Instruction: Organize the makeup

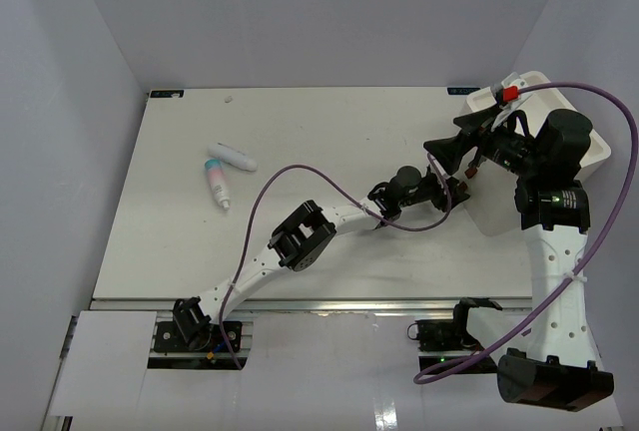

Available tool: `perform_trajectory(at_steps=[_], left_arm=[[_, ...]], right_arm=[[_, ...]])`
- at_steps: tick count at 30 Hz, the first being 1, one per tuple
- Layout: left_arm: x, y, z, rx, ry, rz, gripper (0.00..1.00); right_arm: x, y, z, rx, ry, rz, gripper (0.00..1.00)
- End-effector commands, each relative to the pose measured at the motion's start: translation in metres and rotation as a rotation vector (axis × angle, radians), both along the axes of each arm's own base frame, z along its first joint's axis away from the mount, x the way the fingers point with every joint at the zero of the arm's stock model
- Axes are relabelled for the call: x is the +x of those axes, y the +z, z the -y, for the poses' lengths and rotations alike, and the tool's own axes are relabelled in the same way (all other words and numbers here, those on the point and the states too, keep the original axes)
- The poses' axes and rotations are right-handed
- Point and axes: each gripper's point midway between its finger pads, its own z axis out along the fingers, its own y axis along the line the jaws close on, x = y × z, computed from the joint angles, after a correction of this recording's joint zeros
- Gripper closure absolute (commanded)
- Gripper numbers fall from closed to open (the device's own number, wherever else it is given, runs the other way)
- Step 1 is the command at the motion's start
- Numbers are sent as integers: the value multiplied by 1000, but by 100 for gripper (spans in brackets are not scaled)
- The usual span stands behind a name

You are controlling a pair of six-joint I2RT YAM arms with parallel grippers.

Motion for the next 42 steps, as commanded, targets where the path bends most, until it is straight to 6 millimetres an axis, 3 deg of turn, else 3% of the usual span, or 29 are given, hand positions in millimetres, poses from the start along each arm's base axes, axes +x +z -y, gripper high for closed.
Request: perform_trajectory(at_steps=[1,4,11,14,19,21,22,27,31,33,35,36,38,39,42], left_arm=[[7,30,4,-74,51,43,45],[10,32,4,-82,63,47,57],[6,38,6,-93,40,47,99],[2,38,5,-83,27,43,100],[-5,70,-13,-95,42,66,100],[-10,43,-30,-37,64,36,100],[-15,46,-46,-32,75,34,100],[-22,48,-87,-17,110,2,100],[-28,43,-104,7,110,-21,100],[-30,45,-108,6,109,-31,93],[-32,45,-112,5,115,-43,78],[-31,46,-114,3,125,-48,69],[-29,52,-119,-3,146,-48,36],[-28,55,-122,-5,158,-46,25],[-29,65,-132,4,176,-36,9]], right_arm=[[-6,16,-2,14,19,61,0],[-6,14,-1,14,19,62,0],[-4,8,0,12,14,56,0],[-4,6,2,9,7,55,0],[-3,3,4,-3,-6,59,0],[-3,1,4,-6,-10,57,0],[-3,1,5,-9,-13,59,0],[-5,3,6,-17,-16,67,0],[-6,3,6,-17,-16,65,0],[-6,4,6,-21,-19,67,0],[-7,6,7,-28,-21,74,1],[-8,6,7,-31,-20,71,1],[-8,6,7,-41,-16,75,1],[-9,8,7,-45,-14,76,2],[-10,12,7,-60,-11,85,2]])
